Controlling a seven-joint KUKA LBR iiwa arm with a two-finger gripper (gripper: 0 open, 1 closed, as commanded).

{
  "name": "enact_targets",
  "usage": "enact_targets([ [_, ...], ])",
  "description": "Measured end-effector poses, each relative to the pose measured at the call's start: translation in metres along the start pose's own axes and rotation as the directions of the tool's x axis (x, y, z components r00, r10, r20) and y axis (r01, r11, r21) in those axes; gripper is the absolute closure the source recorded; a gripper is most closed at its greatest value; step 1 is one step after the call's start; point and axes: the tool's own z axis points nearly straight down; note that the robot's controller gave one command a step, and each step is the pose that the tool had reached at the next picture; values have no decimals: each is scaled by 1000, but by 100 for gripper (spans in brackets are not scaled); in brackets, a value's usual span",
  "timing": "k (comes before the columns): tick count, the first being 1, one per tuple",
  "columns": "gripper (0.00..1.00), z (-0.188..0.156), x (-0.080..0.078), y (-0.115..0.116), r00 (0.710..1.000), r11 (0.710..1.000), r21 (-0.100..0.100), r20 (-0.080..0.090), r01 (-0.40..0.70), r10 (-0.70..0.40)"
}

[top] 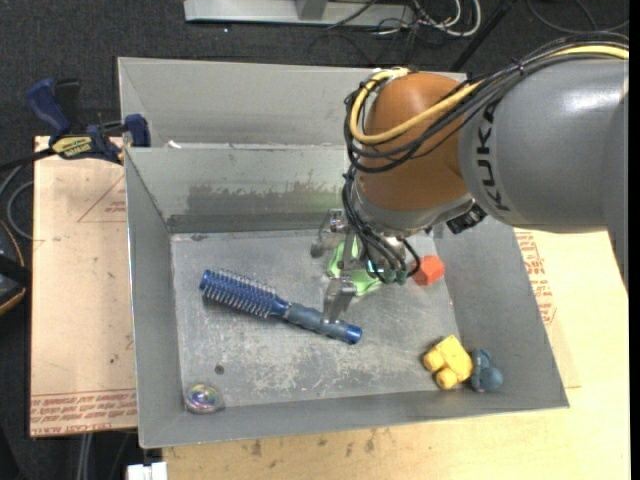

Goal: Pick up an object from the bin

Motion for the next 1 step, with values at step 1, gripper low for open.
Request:
enact_targets([
  [1, 0, 112, -15, 67, 995, 995, -3, 12, -100, 100],
])
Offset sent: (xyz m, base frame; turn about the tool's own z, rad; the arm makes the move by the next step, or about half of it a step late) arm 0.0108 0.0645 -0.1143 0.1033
